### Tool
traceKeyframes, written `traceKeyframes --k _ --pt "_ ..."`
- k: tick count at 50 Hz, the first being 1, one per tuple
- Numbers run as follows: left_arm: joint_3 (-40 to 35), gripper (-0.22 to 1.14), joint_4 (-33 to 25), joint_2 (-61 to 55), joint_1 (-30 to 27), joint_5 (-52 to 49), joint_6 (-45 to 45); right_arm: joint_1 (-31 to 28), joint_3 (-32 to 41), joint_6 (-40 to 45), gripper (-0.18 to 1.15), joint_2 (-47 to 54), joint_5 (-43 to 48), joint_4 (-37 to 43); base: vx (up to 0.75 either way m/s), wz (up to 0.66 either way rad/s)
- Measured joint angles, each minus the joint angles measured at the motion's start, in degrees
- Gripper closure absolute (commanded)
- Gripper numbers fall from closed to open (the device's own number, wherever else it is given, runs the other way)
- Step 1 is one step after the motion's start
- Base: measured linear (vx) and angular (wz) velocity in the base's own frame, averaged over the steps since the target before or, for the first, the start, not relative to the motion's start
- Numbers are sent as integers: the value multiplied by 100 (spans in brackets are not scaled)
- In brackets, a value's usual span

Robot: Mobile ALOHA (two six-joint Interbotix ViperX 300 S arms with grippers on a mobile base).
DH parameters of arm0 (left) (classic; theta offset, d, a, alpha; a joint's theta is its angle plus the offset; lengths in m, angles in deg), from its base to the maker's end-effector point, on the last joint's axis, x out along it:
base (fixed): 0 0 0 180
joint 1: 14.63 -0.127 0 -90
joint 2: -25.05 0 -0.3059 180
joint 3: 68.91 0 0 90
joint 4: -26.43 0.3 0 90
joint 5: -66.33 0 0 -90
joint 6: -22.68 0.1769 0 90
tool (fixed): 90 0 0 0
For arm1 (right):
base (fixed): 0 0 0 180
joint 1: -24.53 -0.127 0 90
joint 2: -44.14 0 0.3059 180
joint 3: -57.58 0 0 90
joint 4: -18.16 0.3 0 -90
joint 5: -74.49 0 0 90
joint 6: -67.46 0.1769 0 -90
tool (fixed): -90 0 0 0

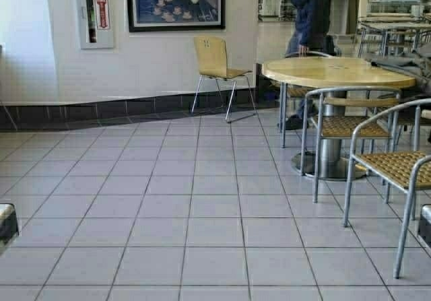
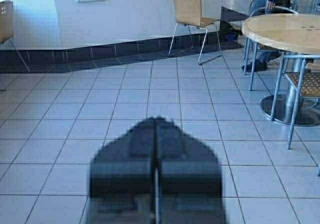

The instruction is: Push the chairs under the table

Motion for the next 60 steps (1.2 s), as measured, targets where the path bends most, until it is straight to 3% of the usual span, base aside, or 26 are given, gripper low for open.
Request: traceKeyframes --k 31,60 --pt "0 89 -9 0 44 -44 9 18 0 88 93 -35 0 0 4 -2" --pt "9 89 -9 53 44 -35 -114 483 -44 114 92 -26 -9 0 19 1"
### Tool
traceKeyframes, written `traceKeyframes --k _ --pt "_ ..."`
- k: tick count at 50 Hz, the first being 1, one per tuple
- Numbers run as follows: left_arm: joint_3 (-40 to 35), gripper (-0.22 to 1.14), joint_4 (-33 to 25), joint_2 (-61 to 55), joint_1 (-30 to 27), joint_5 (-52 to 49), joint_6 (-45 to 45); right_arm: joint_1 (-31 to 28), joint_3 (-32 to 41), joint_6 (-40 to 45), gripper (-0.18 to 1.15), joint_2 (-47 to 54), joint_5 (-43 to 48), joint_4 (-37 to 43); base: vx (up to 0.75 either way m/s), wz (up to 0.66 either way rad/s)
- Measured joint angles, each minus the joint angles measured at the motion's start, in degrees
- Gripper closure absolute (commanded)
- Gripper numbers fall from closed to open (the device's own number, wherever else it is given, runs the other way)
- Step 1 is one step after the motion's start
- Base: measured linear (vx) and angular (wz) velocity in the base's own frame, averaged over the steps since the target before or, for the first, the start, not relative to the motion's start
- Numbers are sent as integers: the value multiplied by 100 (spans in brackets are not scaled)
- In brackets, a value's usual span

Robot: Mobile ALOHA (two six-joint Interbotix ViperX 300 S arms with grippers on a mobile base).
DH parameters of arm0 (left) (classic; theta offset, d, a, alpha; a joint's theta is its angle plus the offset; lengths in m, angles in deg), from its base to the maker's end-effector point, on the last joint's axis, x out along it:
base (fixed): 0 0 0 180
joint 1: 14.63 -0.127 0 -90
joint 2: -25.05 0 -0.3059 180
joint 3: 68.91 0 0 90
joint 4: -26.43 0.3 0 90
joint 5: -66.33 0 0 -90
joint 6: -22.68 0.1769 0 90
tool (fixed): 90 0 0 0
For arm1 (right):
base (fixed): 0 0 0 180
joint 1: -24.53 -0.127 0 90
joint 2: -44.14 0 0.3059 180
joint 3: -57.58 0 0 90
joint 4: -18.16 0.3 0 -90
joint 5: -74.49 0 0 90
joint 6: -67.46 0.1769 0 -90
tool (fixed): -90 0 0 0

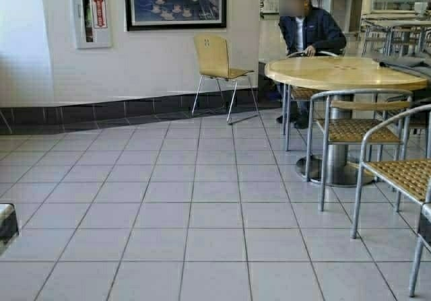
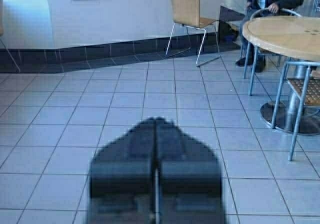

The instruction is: Push the chairs under the table

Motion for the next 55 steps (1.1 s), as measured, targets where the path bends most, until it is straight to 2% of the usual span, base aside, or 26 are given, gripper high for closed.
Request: traceKeyframes --k 15,37,55 --pt "26 89 0 -176 0 0 0 369 0 246 92 -62 0 9 24 14" --pt "44 89 0 -202 9 0 -70 378 0 457 92 -536 0 18 32 29" --pt "44 89 0 -79 9 9 -202 378 -18 457 92 -545 0 18 30 31"
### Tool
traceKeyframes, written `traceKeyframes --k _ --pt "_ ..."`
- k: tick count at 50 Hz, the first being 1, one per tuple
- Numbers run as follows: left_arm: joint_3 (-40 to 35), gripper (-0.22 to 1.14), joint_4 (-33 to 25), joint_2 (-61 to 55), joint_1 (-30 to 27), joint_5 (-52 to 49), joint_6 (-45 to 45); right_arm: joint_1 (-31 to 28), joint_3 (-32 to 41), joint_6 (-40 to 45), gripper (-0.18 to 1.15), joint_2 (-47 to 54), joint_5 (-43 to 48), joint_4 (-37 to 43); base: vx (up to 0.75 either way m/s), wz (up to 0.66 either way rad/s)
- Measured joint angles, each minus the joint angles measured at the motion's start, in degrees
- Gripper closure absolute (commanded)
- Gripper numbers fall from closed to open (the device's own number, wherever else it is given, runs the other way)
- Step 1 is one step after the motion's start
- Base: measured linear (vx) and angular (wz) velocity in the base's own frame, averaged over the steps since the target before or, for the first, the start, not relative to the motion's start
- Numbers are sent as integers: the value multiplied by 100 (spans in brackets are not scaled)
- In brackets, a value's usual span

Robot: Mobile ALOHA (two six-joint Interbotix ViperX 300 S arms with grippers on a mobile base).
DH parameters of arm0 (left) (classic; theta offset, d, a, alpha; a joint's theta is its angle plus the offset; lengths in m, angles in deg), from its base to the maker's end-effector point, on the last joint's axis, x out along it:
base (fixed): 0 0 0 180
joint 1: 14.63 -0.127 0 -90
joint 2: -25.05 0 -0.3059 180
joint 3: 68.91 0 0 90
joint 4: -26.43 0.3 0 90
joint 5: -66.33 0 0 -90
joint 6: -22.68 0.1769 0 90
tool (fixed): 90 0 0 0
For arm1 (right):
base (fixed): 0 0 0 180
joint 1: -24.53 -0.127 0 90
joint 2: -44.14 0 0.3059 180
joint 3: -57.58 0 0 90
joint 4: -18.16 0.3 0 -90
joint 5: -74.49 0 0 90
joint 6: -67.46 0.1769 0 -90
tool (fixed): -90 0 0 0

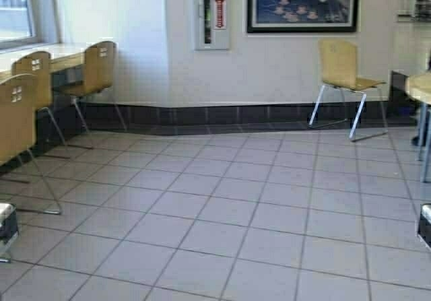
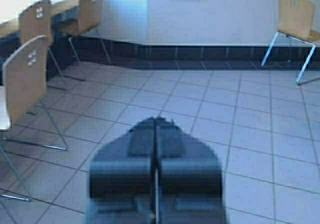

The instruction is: Push the chairs under the table

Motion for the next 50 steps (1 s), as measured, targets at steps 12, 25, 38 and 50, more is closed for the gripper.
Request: traceKeyframes --k 12,25,38,50 --pt "44 89 0 62 -9 0 -18 0 -70 0 92 44 0 0 25 38" --pt "132 89 0 88 -9 0 -44 0 -97 0 92 360 0 0 20 45" --pt "132 89 0 132 0 -9 -308 0 -97 0 92 580 0 0 16 62" --pt "202 89 0 272 0 -18 -422 0 -158 0 92 598 0 0 13 67"
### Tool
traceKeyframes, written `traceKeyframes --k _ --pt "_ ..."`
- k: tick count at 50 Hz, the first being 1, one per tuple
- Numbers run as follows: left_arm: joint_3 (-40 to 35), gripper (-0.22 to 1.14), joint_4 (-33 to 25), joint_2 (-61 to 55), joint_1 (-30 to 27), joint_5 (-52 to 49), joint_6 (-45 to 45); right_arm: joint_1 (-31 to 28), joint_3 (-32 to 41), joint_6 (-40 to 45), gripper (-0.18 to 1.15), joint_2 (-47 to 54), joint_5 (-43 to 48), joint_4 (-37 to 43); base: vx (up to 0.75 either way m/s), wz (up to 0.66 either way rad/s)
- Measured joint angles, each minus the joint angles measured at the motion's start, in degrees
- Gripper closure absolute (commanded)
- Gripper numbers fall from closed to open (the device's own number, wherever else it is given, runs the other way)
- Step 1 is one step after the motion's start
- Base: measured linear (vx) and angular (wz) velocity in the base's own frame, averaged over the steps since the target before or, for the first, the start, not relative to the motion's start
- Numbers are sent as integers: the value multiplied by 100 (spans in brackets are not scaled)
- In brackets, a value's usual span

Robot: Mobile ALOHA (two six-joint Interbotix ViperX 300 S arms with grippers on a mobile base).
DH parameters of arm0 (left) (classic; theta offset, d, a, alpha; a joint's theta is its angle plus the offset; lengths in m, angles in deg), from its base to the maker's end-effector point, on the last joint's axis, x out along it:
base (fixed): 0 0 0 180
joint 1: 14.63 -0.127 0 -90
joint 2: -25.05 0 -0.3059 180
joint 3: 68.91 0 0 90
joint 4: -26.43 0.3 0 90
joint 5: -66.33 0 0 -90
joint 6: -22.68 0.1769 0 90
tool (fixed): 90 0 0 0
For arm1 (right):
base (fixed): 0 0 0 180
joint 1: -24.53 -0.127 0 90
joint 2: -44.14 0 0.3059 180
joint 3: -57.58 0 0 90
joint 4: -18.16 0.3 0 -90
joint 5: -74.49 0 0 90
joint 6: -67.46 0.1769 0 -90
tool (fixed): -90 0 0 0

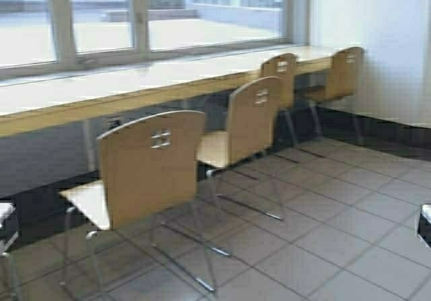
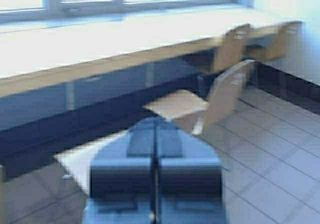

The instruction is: Push the chairs under the table

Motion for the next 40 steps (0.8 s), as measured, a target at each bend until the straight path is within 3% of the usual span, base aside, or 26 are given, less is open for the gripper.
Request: traceKeyframes --k 26,40 --pt "79 89 0 -132 0 0 -9 -26 0 35 92 167 0 70 11 58" --pt "79 89 0 -176 -9 0 -18 -800 9 26 92 431 0 79 11 52"
